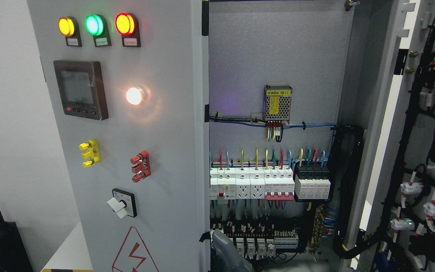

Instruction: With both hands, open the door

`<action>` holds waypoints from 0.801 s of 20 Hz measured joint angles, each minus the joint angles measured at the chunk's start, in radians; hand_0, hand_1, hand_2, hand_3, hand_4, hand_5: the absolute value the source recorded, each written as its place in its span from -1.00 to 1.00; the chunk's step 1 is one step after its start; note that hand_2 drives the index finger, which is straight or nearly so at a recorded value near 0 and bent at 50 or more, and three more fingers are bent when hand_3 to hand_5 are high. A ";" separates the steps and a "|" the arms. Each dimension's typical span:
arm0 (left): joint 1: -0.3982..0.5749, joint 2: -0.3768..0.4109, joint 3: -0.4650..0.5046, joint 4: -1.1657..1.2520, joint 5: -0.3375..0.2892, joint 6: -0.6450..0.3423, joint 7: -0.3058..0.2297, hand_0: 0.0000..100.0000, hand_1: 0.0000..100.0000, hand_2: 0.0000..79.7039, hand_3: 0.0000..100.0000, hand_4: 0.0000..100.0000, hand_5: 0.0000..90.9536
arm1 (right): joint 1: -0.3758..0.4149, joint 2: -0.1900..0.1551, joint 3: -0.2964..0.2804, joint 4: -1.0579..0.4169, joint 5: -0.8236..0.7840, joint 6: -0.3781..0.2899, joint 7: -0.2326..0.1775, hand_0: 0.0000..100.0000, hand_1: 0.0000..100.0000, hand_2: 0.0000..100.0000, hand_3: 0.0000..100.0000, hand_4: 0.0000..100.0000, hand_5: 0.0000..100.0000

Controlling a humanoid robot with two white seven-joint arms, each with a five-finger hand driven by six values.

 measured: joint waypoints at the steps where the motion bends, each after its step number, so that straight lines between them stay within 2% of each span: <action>1: 0.000 0.000 0.000 0.000 0.000 0.000 0.000 -1.00 -1.00 -1.00 -1.00 -0.94 -1.00 | 0.003 0.001 0.002 -0.005 0.000 0.000 0.000 -1.00 -1.00 -1.00 -1.00 -1.00 -1.00; 4: 0.000 0.000 0.000 0.000 0.000 0.000 0.000 -1.00 -1.00 -1.00 -1.00 -0.94 -1.00 | 0.010 0.003 0.007 -0.018 0.000 0.000 0.001 -1.00 -1.00 -1.00 -1.00 -1.00 -1.00; 8: 0.000 0.000 0.000 0.000 0.000 -0.001 0.000 -1.00 -1.00 -1.00 -1.00 -0.93 -1.00 | 0.025 0.006 0.014 -0.039 0.000 0.000 0.029 -1.00 -1.00 -1.00 -1.00 -1.00 -1.00; 16: 0.000 0.000 0.000 0.000 0.000 -0.002 0.000 -1.00 -1.00 -1.00 -1.00 -0.93 -1.00 | 0.049 0.010 0.024 -0.075 -0.001 0.000 0.040 -1.00 -1.00 -1.00 -1.00 -1.00 -1.00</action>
